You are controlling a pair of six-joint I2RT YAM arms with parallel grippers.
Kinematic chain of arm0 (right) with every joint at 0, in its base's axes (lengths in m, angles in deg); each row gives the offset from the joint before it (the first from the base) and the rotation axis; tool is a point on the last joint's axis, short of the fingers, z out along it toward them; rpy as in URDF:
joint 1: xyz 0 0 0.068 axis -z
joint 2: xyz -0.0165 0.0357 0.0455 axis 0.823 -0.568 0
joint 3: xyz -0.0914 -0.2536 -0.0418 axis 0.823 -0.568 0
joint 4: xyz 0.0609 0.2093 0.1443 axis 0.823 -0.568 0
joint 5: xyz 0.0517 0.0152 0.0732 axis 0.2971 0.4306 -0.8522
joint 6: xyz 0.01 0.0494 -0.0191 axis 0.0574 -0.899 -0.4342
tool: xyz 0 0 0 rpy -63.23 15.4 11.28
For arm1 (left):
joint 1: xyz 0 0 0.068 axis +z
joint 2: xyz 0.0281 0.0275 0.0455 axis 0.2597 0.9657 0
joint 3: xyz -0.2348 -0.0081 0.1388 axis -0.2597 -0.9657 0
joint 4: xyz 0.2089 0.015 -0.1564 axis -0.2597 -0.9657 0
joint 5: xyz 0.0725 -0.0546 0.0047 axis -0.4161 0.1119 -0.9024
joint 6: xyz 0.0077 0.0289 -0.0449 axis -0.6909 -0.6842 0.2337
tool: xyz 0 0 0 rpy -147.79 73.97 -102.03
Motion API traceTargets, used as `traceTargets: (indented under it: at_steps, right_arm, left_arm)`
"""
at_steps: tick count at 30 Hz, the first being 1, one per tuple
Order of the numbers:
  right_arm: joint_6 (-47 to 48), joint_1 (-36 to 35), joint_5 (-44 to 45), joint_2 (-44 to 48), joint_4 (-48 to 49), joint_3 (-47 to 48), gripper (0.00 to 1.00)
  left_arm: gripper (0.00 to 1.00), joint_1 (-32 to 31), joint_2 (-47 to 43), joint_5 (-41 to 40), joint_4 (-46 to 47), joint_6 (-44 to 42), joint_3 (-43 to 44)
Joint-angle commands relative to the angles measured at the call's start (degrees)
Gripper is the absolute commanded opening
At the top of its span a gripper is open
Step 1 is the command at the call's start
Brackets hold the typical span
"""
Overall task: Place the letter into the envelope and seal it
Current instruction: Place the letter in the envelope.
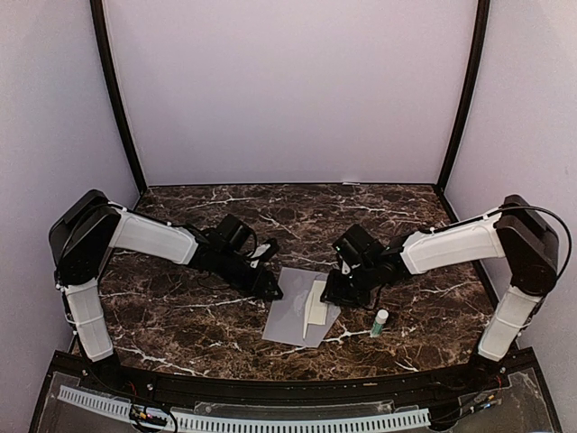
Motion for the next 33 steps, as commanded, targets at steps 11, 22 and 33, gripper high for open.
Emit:
traceTargets:
  at_steps: [11,22,33]
  right_arm:
    - [-0.2,-0.9,-1.1,-3.4,3.7,2.2,0.31]
    - [-0.1,-1.7,-1.9,-5.4,4.4,3.6,0.24]
    - [-0.3,-2.9,-2.4,-8.0,4.4,6.1,0.21]
  left_arm:
    - [0.37,-0.2,1.2,2.3,-1.1,0.6,-0.7]
    - [0.34,-0.4,1.6,2.8,-1.1,0.7,-0.7]
    - [0.33,-0.9,2.1,3.2,-1.1,0.6,-0.5]
